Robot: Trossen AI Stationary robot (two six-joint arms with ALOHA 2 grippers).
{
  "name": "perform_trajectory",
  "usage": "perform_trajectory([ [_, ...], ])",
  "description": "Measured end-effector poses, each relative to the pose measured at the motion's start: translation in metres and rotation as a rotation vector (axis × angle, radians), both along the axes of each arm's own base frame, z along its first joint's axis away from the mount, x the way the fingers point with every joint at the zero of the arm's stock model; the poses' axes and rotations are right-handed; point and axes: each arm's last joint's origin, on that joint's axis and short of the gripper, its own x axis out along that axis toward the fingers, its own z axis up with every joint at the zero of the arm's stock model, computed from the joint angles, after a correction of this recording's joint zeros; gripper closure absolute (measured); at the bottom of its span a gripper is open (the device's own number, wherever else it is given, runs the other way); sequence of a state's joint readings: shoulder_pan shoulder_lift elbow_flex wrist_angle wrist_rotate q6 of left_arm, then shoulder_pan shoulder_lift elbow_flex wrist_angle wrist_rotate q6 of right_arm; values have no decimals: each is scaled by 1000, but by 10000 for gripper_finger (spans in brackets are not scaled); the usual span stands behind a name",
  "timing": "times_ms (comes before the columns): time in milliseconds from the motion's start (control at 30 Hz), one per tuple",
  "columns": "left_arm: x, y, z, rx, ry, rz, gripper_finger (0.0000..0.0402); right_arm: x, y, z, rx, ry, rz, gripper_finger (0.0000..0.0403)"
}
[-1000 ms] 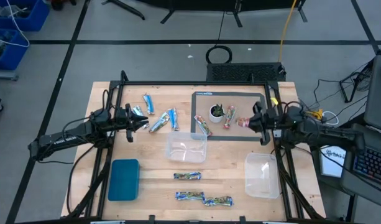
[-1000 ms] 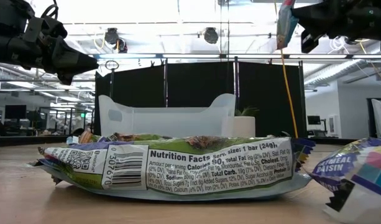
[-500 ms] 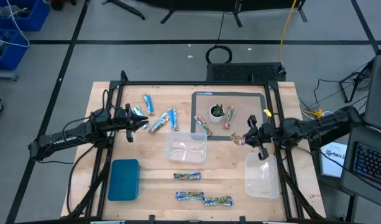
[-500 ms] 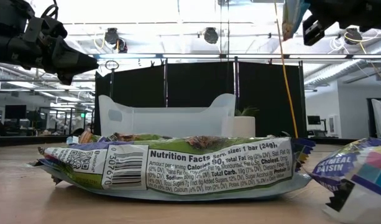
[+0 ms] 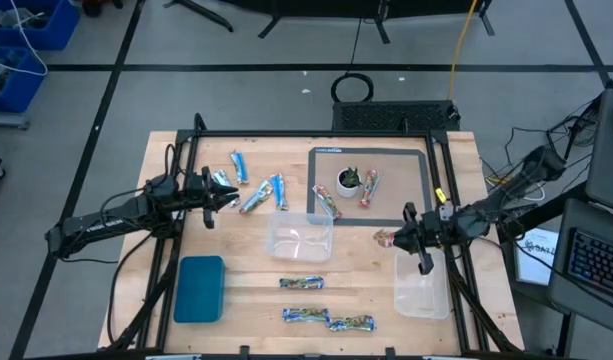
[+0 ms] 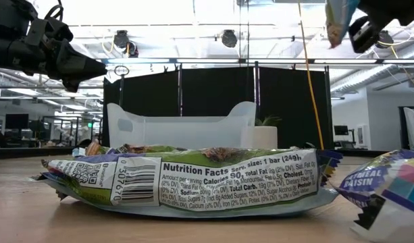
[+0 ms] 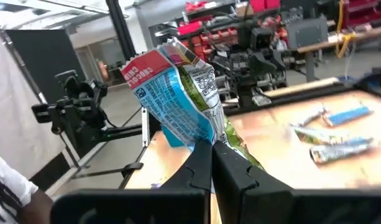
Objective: Pick and place Granola Bars by type
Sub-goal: Put the red granola bar into the right transparent bin
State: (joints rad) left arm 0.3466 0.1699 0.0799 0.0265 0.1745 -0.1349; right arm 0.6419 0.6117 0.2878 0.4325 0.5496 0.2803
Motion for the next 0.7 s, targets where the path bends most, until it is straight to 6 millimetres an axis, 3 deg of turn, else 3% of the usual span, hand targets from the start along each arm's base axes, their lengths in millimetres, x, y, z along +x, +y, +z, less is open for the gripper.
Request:
perform_trajectory([
  [300,0,0,0,0,-1,0,309,-14,14,-9,153,97,-56,403],
  [700,0,0,0,0,0,0,309,-17,31,14,223,344,-108,403],
])
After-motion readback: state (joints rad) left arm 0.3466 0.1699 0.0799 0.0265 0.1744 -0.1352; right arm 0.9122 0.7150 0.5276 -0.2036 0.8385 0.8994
